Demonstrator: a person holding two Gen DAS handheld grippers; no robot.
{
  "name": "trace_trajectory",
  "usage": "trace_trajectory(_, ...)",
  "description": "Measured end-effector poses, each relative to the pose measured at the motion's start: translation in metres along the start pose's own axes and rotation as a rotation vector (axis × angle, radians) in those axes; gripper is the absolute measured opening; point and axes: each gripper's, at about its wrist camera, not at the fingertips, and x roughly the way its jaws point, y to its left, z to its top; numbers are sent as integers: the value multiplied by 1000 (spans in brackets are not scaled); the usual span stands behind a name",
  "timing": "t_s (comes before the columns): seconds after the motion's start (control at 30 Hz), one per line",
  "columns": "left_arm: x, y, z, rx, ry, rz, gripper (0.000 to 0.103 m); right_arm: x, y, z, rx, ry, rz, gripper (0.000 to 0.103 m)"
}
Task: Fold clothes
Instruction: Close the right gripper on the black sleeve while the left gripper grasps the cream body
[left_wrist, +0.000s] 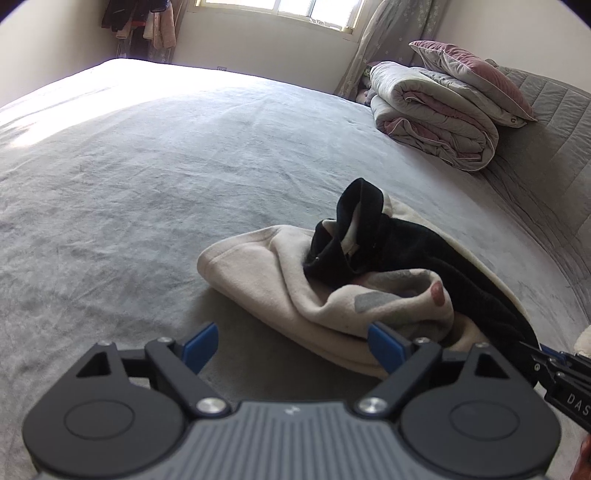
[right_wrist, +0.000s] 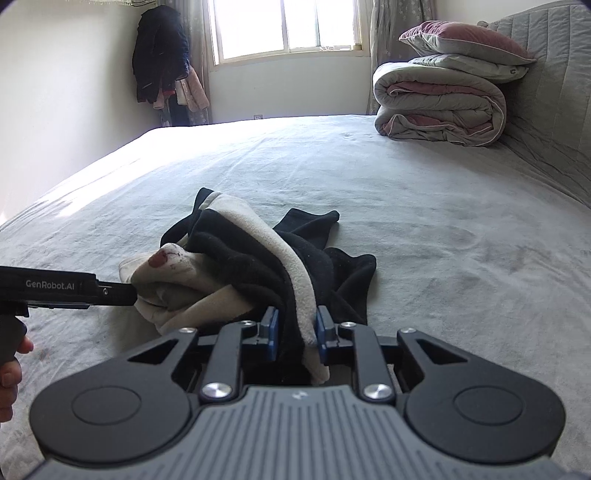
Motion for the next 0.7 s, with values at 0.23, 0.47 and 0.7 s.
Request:
trace_trajectory(0.23,4,1,1,-1,-4,22,89,-13,-26,-5,45,17,-27,21)
trace_trajectory(0.47,22,-1,0,1,23,46,88,-24,-56,-13,81,34,-50,20)
trace_trajectory(0.7,47,-8,-6,29,73,37,76,-29,-77,-22,104,72,-51,17)
